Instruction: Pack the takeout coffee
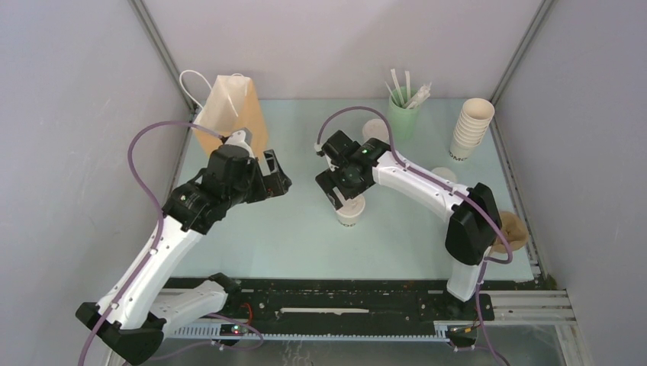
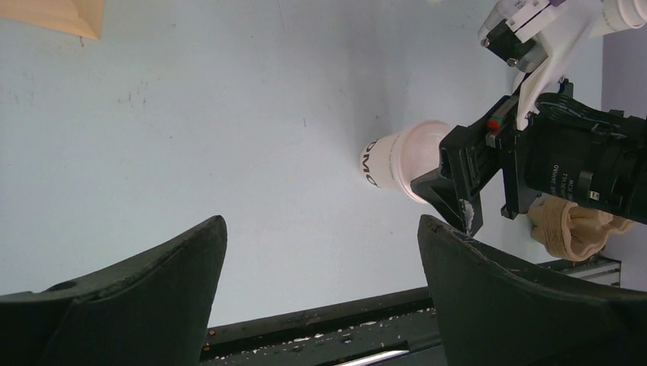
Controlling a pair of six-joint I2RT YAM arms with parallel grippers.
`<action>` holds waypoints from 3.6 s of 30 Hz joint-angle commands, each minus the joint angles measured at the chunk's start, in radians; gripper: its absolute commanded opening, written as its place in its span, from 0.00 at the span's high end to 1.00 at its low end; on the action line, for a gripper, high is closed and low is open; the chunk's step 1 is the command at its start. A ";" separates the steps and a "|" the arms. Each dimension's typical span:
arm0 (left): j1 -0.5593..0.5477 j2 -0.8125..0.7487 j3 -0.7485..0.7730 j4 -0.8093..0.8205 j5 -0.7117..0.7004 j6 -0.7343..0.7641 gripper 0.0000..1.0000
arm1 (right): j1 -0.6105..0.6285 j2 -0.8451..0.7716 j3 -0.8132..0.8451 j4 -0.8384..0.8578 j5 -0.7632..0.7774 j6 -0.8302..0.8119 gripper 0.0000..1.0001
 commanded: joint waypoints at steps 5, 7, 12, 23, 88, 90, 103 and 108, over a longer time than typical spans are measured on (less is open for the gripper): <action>0.006 0.013 0.005 0.017 0.013 -0.011 0.00 | 0.001 0.014 -0.009 0.031 0.002 -0.025 0.07; 0.007 0.016 0.008 0.015 0.014 -0.009 0.00 | 0.000 0.017 -0.008 0.031 -0.001 -0.024 0.09; 0.011 0.019 0.014 0.009 0.017 -0.005 0.00 | -0.017 0.008 -0.012 0.039 -0.003 -0.011 0.16; 0.025 0.053 0.041 0.003 0.036 0.020 0.00 | -0.200 -0.054 -0.014 0.072 0.081 0.011 0.21; 0.018 0.002 0.062 -0.093 0.315 0.231 0.00 | -1.074 -0.617 -0.667 -0.135 0.076 0.755 0.33; 0.001 0.003 0.063 -0.103 0.300 0.251 0.00 | -1.085 -0.617 -0.700 -0.113 0.076 0.755 0.32; -0.082 0.013 0.091 -0.150 0.226 0.309 0.00 | -1.144 -0.604 -0.769 0.014 0.090 0.737 0.36; -0.082 0.010 0.095 -0.156 0.224 0.309 0.00 | -1.157 -0.609 -0.783 0.034 0.063 0.748 0.49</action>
